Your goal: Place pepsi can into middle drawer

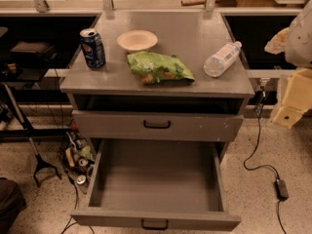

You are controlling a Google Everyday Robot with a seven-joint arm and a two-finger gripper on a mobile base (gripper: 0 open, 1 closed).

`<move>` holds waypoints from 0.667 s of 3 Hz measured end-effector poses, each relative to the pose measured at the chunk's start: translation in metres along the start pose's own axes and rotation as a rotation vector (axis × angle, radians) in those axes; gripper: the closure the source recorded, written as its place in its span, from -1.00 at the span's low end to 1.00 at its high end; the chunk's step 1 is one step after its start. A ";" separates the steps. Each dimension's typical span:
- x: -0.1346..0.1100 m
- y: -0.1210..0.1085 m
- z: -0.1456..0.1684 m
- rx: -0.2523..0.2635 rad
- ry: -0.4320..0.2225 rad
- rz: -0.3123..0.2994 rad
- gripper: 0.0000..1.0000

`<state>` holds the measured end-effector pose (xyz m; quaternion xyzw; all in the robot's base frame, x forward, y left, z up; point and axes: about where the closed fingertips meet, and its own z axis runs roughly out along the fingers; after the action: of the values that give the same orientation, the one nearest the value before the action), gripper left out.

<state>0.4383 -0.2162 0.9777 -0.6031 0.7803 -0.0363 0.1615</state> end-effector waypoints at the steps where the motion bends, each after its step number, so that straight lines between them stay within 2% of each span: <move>1: -0.001 0.000 -0.001 0.003 -0.002 0.000 -1.00; 2: -0.021 -0.010 -0.007 0.029 -0.079 -0.009 -1.00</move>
Offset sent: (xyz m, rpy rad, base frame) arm 0.0337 0.0464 0.0368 0.1962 -0.1274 0.0676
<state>0.4498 -0.2001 0.9913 -0.6050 0.7701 -0.0245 0.2010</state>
